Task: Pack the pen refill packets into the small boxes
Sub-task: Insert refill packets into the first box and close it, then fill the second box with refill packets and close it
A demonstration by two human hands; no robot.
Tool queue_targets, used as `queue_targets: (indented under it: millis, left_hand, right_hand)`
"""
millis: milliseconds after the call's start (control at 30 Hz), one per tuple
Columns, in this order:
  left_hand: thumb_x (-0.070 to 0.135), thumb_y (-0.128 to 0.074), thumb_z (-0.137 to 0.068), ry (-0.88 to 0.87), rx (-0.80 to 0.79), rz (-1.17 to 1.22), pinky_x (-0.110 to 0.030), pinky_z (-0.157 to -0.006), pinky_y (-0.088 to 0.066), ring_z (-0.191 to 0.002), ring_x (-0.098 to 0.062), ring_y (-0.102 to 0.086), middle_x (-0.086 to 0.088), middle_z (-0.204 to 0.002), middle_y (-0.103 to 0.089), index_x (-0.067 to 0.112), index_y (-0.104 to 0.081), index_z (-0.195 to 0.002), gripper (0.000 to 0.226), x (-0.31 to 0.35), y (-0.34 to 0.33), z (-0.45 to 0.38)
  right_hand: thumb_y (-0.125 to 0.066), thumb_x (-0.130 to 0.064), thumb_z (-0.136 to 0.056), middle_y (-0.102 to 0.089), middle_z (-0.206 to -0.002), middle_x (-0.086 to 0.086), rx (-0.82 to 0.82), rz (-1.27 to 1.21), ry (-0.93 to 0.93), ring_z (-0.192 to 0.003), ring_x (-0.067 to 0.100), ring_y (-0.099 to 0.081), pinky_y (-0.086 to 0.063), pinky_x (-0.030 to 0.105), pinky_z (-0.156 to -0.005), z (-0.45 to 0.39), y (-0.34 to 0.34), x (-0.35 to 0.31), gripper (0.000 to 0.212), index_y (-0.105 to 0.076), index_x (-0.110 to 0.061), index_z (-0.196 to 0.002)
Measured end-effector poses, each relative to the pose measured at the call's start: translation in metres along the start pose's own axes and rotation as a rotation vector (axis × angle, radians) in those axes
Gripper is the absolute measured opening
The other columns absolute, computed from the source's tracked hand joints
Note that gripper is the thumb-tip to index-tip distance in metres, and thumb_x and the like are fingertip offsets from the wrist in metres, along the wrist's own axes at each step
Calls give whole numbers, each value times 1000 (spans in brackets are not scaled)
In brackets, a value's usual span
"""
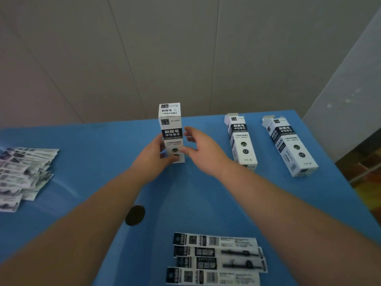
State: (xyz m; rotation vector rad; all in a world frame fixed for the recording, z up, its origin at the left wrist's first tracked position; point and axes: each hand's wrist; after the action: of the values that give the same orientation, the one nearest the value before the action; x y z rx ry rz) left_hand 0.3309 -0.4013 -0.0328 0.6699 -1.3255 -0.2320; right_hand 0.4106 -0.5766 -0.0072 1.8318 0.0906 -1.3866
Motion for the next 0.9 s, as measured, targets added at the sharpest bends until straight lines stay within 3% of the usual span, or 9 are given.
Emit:
queue_targets:
  millis: [67, 133, 200, 267, 367, 500, 667, 900]
  left_hand:
    - [23, -81, -83, 87, 19, -60, -47, -108, -46, -133, -16, -52, 3, -145, -54, 24, -41, -143, 72, 2, 0, 9]
    - [33, -82, -83, 171, 108, -186, -48, -111, -41, -137, -26, -46, -8, -153, -42, 14, -32, -152, 87, 2, -3, 25]
    - [40, -80, -83, 146, 200, -267, -41, -108, -42, -131, -26, -48, -9, -143, -45, 10, -39, -147, 82, 3, -10, 49]
    - [45, -77, -83, 47, 265, -352, -34, -100, -44, -118, -23, -53, -1, -123, -49, 11, -52, -131, 63, 9, -23, 75]
    - [51, -67, -87, -126, 199, -389, -29, -90, -48, -102, -13, -55, 13, -109, -44, 20, -56, -119, 46, 33, -47, 103]
    - [64, -55, -88, -237, 37, -381, -32, -96, -50, -116, -8, -53, 17, -133, -46, 31, -45, -140, 62, 78, -84, 102]
    - [65, -63, -85, -260, -17, -421, -37, -107, -40, -136, -18, -41, 4, -151, -38, 27, -32, -152, 82, 132, -133, 64]
    - [58, -70, -82, -66, 146, -450, -43, -112, -32, -138, -32, -34, -13, -149, -36, 11, -32, -151, 91, 164, -175, -8]
  right_hand:
    - [-67, -22, -95, -49, -150, 1, 19, 39, -9, -136, 14, -49, -47, 41, -109, 9, 12, 2, 62, -40, -15, -150]
    - [-65, -20, -95, -48, -149, 0, 60, 107, 15, -134, 12, -49, -47, 41, -108, 20, 29, 4, 59, -41, -15, -149]
    - [-63, -21, -95, -49, -146, -2, 113, 194, 23, -131, 12, -50, -47, 40, -107, 32, 49, 7, 55, -45, -17, -146]
    - [-64, -23, -94, -49, -143, -2, 148, 286, 13, -130, 14, -51, -46, 39, -106, 45, 70, 10, 52, -48, -18, -143]
    - [-65, -25, -92, -50, -141, -1, 171, 429, -20, -130, 19, -48, -43, 37, -105, 67, 101, 17, 51, -50, -19, -140]
    - [-68, -28, -90, -51, -136, 1, 212, 578, -78, -125, 24, -50, -45, 39, -99, 102, 140, 31, 50, -53, -19, -137]
    - [-70, -26, -86, -53, -129, 7, 251, 678, -196, -116, 33, -53, -48, 45, -93, 145, 184, 56, 47, -55, -15, -129]
    - [-68, -29, -89, -49, -138, 7, 273, 648, -311, -125, 30, -52, -46, 41, -102, 198, 233, 98, 58, -49, -15, -142]
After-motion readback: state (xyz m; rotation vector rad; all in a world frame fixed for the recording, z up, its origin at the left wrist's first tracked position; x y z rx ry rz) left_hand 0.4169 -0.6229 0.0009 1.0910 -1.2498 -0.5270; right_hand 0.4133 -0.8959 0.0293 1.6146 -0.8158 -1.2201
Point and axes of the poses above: each hand's wrist, its own z-axis away from the middle knuckle, its own y-axis out of the back of the hand, x = y × z
